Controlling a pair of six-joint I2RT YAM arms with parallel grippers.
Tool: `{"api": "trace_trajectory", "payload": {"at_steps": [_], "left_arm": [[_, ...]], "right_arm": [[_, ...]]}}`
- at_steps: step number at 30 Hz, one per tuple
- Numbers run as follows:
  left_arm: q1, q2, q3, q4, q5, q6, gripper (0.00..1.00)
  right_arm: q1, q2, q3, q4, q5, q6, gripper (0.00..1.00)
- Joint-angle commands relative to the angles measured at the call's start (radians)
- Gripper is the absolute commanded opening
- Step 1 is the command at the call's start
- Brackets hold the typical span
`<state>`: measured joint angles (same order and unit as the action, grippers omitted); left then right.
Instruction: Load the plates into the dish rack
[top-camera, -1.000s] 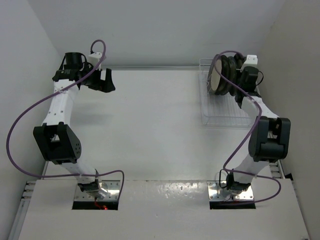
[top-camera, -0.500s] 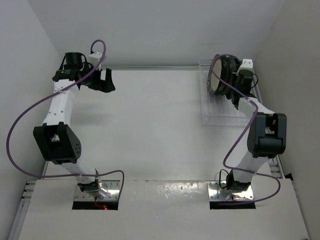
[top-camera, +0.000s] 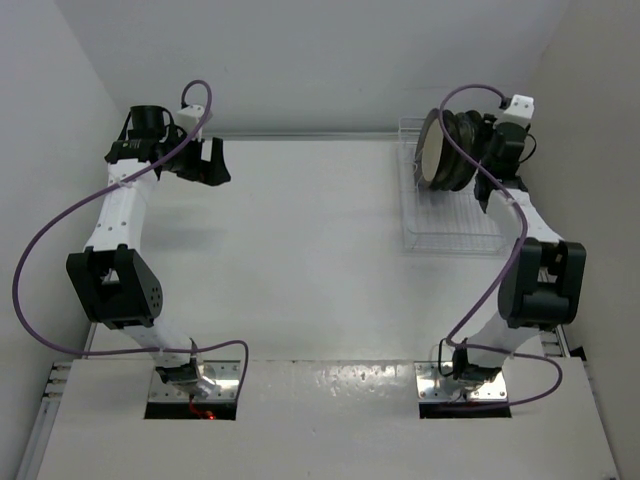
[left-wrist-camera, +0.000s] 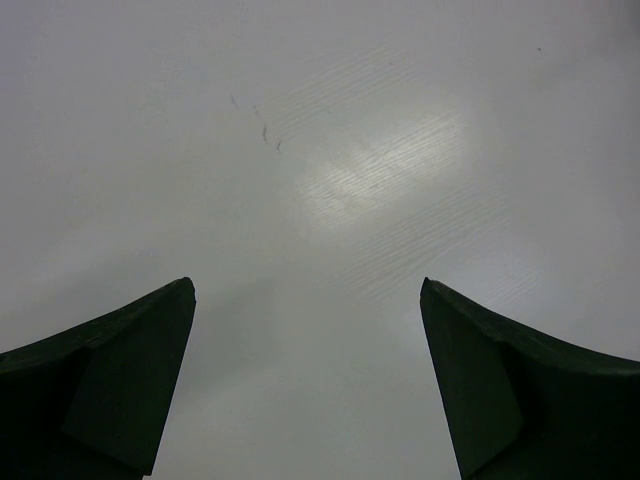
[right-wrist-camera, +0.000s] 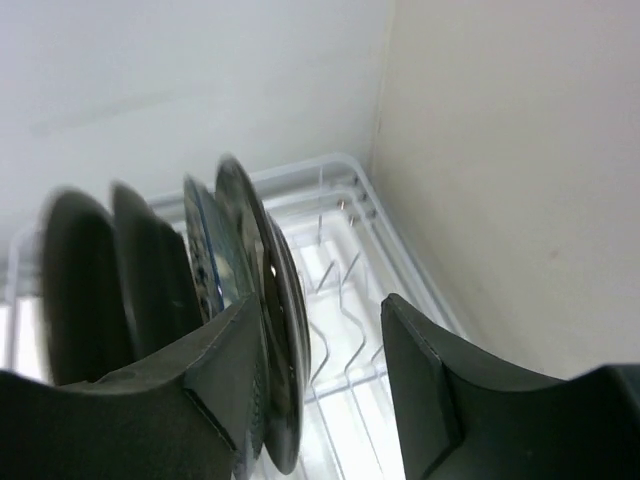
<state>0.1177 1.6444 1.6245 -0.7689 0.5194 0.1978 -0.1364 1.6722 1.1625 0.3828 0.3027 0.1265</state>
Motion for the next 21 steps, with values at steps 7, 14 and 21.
{"api": "trace_trajectory", "payload": {"at_steps": [7, 14, 21], "left_arm": [[0.019, -0.049, -0.012, 0.025, 0.018, 0.002, 1.0], [-0.013, -0.058, -0.103, 0.025, -0.104, 0.023, 1.0], [-0.131, -0.058, -0.245, 0.034, -0.24, 0.072, 1.0]], "right_arm": [[-0.02, -0.369, -0.13, 0.016, -0.012, 0.064, 0.78], [-0.075, -0.624, -0.343, -0.248, -0.252, 0.251, 1.0], [-0.089, -0.911, -0.662, -0.458, -0.142, 0.47, 1.0]]}}
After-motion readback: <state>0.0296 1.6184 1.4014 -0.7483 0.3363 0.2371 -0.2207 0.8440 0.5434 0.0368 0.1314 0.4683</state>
